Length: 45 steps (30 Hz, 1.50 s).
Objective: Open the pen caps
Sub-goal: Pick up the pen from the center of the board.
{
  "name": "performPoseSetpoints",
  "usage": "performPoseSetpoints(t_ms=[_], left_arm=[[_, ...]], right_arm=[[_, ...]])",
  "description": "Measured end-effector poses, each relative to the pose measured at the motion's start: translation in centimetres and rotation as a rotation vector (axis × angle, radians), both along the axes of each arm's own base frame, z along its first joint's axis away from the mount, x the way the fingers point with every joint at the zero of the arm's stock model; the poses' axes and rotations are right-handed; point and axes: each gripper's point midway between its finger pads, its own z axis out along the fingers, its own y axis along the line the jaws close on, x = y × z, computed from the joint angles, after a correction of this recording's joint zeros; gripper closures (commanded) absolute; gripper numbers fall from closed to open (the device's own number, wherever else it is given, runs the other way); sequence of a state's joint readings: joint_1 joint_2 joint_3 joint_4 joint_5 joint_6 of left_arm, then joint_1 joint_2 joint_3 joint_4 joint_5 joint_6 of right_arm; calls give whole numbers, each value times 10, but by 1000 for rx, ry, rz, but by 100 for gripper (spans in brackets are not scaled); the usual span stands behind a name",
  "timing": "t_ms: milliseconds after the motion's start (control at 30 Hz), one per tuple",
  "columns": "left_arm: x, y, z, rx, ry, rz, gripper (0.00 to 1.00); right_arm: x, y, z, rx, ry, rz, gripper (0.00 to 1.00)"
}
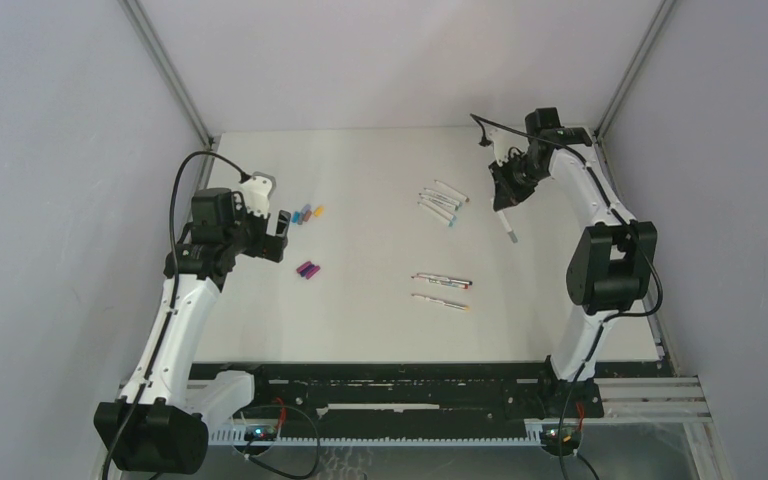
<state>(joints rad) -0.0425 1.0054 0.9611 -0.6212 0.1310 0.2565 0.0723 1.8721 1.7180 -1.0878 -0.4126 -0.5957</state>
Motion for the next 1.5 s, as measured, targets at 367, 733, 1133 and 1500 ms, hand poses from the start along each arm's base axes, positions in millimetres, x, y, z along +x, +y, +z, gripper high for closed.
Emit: performPoseSetpoints(t_ms=[367, 733, 1133, 1500], left_arm=[[0, -3, -2, -9, 8, -13, 0], [6, -17, -10, -45, 37, -55, 0], [16, -99, 49, -24, -147, -296, 0], [13, -179, 22, 142, -167, -474, 0]], right_arm=[[-3, 52, 50, 344, -16, -84, 100], [-16, 93, 103, 642, -106, -155, 100], [1, 110, 104, 861, -44, -303, 100], [5, 119, 107, 1008, 2, -386, 100]])
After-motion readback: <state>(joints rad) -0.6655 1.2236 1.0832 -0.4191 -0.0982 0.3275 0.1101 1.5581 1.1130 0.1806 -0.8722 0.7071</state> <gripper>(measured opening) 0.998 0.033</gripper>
